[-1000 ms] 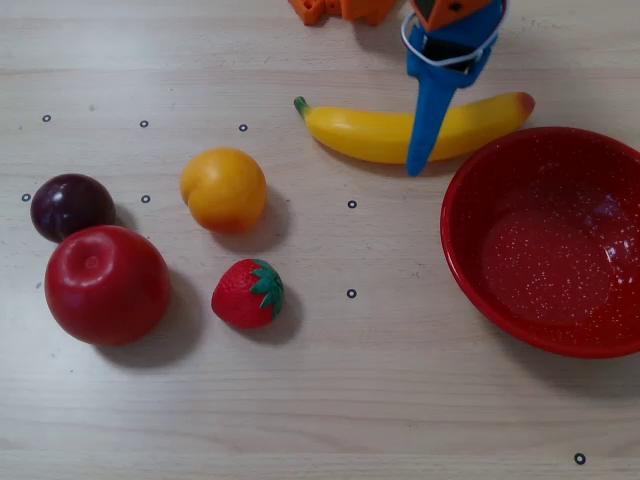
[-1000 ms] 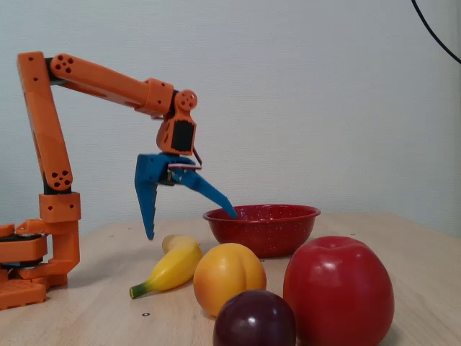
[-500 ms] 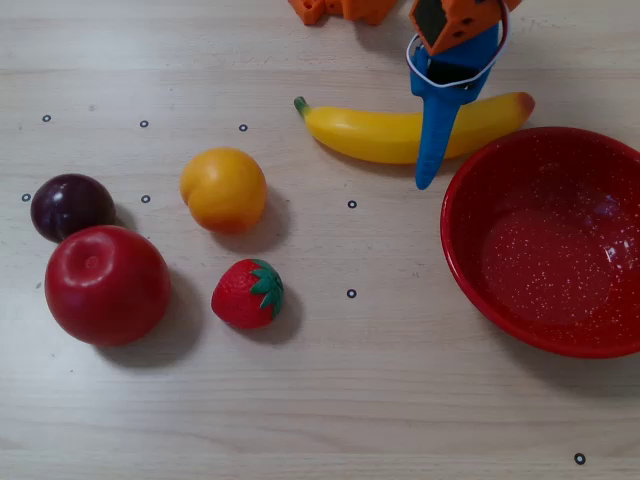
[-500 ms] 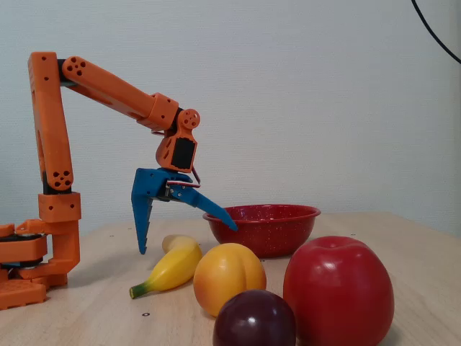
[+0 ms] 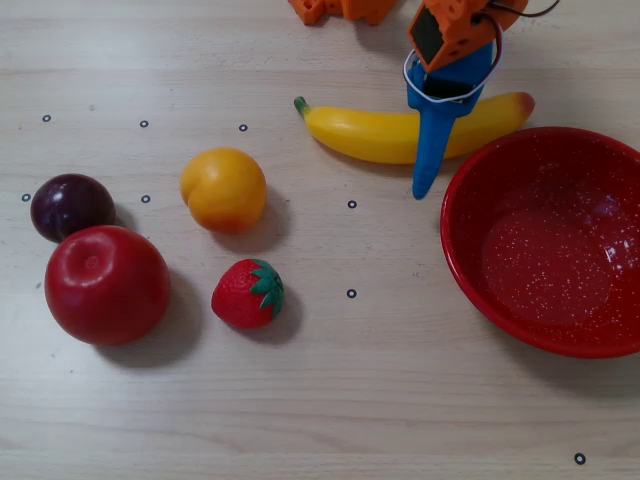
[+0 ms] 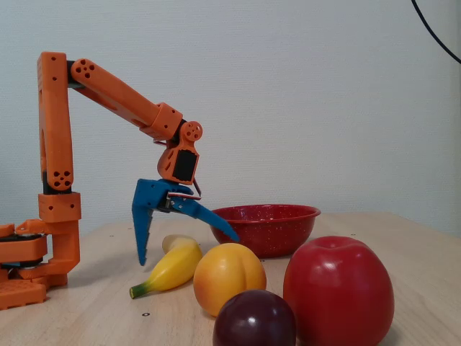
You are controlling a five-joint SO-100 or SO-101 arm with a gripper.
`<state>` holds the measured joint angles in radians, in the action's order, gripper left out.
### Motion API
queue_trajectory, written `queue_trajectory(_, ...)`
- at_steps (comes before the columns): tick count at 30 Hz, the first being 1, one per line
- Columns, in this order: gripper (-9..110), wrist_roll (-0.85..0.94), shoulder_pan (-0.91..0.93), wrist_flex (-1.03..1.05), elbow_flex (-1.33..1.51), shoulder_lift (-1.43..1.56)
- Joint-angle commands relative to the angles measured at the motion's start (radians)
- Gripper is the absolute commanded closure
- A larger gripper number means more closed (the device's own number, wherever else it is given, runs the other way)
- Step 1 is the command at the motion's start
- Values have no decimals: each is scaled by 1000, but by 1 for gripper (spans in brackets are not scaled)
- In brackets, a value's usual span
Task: Put the banana in the red bowl.
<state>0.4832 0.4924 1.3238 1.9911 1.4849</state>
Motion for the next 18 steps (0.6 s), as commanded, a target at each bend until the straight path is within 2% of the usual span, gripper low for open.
queue_trajectory(1,32,-26,-2,-20,-31,25)
queue_trajectory(18,33,-52,-32,-100,-35,-46)
